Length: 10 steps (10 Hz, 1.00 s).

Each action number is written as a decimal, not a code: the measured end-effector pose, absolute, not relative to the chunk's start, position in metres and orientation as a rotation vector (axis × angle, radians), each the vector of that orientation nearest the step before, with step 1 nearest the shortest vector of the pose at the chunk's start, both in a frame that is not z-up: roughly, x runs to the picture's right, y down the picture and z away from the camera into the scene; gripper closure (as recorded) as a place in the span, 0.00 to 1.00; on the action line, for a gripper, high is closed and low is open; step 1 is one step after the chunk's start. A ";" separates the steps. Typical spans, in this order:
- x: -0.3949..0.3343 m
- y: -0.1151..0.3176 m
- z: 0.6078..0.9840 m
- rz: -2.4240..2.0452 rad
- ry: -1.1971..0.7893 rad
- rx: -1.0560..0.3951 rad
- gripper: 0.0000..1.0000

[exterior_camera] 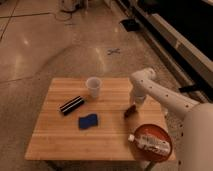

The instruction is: Drag the pepper across the table

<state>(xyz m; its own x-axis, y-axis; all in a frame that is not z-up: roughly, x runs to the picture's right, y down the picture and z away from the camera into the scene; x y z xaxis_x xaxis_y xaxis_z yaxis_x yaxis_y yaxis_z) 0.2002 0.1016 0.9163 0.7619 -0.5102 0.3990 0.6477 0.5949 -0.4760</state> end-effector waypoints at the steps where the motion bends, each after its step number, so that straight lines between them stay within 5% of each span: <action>1: 0.206 0.099 0.920 -0.675 -0.216 -0.643 1.00; 10: 0.261 0.082 0.943 -0.544 -0.129 -0.622 1.00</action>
